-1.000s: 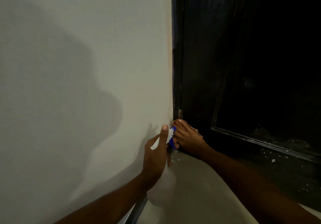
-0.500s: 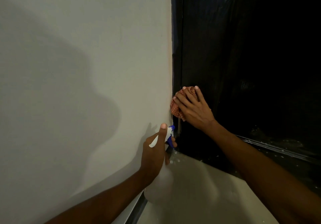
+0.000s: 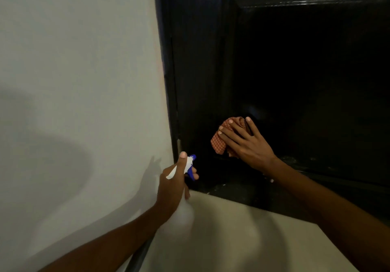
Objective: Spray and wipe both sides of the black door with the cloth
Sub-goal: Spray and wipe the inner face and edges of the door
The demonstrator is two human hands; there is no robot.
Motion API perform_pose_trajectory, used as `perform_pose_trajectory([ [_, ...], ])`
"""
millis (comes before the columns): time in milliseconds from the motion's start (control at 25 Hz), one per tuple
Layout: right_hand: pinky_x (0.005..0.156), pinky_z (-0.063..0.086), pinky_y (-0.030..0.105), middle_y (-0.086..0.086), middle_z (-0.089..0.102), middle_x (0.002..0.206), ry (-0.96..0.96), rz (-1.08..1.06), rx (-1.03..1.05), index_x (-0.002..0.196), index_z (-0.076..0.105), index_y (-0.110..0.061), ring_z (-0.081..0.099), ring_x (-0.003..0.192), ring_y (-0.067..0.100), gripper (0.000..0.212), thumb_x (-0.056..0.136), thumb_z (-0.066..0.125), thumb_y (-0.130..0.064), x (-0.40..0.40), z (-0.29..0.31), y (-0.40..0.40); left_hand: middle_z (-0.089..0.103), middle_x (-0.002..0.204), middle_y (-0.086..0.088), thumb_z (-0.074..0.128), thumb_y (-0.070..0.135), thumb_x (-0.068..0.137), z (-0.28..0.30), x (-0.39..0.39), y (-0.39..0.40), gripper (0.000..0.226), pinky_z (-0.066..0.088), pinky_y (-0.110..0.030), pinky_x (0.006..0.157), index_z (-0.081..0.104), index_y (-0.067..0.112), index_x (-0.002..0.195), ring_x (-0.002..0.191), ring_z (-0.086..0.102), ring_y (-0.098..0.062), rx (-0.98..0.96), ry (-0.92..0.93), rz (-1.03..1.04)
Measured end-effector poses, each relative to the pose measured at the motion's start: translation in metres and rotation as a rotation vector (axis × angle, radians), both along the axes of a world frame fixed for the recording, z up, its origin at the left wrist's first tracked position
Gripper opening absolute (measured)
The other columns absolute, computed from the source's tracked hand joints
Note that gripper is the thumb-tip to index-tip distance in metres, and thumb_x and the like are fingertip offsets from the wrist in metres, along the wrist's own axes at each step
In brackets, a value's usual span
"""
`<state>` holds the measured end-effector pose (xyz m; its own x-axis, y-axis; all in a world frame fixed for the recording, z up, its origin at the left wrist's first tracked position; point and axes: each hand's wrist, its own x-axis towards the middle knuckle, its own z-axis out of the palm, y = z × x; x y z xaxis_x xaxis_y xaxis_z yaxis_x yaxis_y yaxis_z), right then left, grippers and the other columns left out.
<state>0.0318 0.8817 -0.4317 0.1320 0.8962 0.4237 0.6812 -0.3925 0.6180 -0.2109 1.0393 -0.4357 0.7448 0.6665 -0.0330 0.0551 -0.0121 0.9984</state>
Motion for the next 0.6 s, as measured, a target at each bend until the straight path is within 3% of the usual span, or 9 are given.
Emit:
perform_pose_trajectory([
  [160, 0.123, 0.003, 0.064, 0.003, 0.012, 0.171, 0.025, -0.145, 0.028, 0.163, 0.018, -0.02, 0.007, 0.158, 0.032, 0.082, 0.096, 0.059, -0.042, 0.012, -0.018, -0.103, 0.072, 0.08, -0.011, 0.038, 0.051, 0.097, 0.006, 0.023, -0.03, 0.064, 0.047, -0.011, 0.048, 0.071, -0.003, 0.09, 0.066, 0.066, -0.019, -0.041, 0.029, -0.057],
  [320, 0.123, -0.004, 0.064, 0.005, 0.015, 0.171, 0.16, -0.369, 0.268, 0.164, 0.01, -0.025, 0.004, 0.157, 0.034, 0.083, 0.092, 0.045, -0.049, 0.006, -0.039, -0.175, 0.074, 0.084, -0.012, 0.039, 0.062, 0.088, 0.009, 0.039, -0.053, 0.069, 0.047, -0.023, 0.05, 0.071, 0.001, 0.089, 0.054, 0.06, -0.018, 0.0, 0.032, -0.107],
  [440, 0.124, -0.01, 0.057, 0.006, 0.01, 0.171, 0.389, -0.537, 0.662, 0.164, 0.015, -0.021, -0.002, 0.157, 0.036, 0.072, 0.1, 0.036, -0.045, -0.018, -0.066, -0.147, 0.075, 0.08, -0.009, 0.037, 0.069, 0.081, 0.007, 0.047, -0.061, 0.073, 0.043, -0.028, 0.046, 0.071, 0.004, 0.086, 0.048, 0.053, -0.024, 0.057, 0.036, -0.135],
  [520, 0.126, -0.006, 0.054, 0.005, -0.005, 0.172, 0.577, -0.548, 0.924, 0.164, 0.001, -0.022, -0.01, 0.157, 0.034, 0.065, 0.108, 0.024, -0.045, -0.026, -0.073, -0.101, 0.075, 0.08, -0.01, 0.037, 0.07, 0.08, 0.005, 0.05, -0.064, 0.074, 0.044, -0.029, 0.046, 0.071, 0.004, 0.085, 0.045, 0.054, -0.023, 0.073, 0.02, -0.125],
  [600, 0.126, -0.006, 0.054, 0.005, -0.016, 0.17, 0.667, -0.545, 1.032, 0.163, -0.01, -0.023, -0.017, 0.156, 0.033, 0.066, 0.109, 0.018, -0.049, -0.021, -0.072, -0.074, 0.075, 0.081, -0.013, 0.037, 0.069, 0.078, 0.006, 0.05, -0.064, 0.075, 0.046, -0.031, 0.048, 0.07, 0.003, 0.086, 0.047, 0.056, -0.023, 0.053, 0.013, -0.113],
])
